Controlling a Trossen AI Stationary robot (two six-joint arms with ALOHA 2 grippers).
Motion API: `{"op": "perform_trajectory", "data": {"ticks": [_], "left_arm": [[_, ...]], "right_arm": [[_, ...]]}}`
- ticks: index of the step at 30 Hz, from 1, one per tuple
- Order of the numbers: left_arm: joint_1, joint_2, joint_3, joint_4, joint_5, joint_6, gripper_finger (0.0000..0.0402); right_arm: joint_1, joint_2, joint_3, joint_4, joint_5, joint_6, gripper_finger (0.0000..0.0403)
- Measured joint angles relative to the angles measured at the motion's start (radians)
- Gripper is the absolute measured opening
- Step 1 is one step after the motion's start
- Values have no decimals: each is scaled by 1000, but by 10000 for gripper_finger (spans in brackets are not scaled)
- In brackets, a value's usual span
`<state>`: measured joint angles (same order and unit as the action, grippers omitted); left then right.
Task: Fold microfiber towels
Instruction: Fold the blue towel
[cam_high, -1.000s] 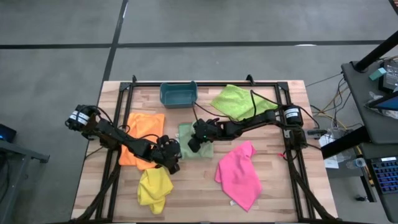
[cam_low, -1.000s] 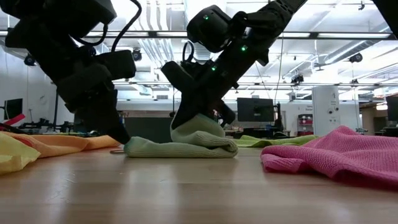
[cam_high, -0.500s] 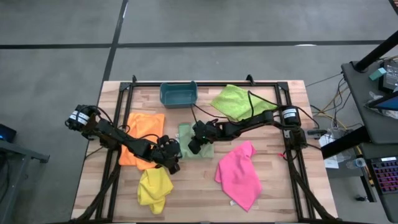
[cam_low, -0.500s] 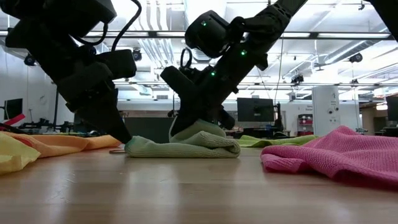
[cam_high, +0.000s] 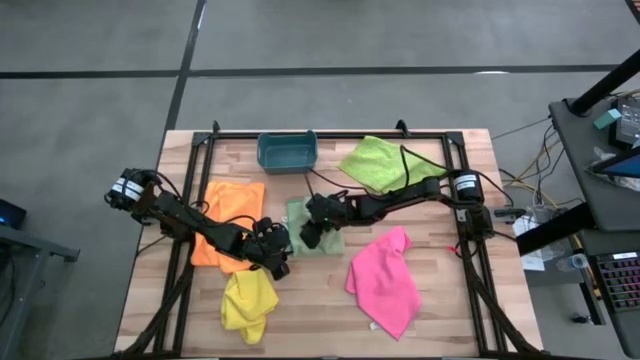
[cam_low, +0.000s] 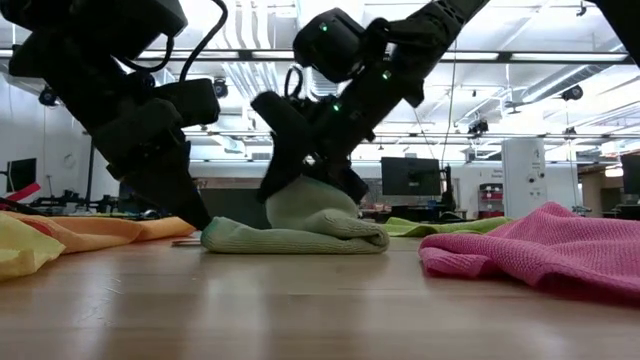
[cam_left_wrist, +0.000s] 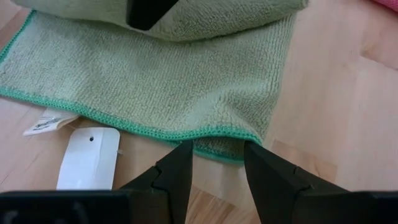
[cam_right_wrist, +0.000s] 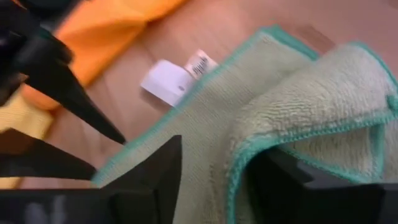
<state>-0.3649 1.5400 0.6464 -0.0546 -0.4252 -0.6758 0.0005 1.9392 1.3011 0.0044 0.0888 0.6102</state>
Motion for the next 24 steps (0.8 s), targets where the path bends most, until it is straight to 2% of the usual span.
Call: {"op": "perform_trajectory", "data": {"ticks": [4,12,18,24], "left_arm": [[0,0,0,2,0,0,129],[0,-3,23,2,8,8,129],[0,-10,25,1,51,8,129],[-2,-39,24,-1,109,2,129]], "right_arm": [[4,-1,34,-7,-38,-24,186],[3,1,54,-69,-36,-35,187],[3,-5,53,-139,-12,-47,187],[16,-81,54,-173,-10,-113,187]]}}
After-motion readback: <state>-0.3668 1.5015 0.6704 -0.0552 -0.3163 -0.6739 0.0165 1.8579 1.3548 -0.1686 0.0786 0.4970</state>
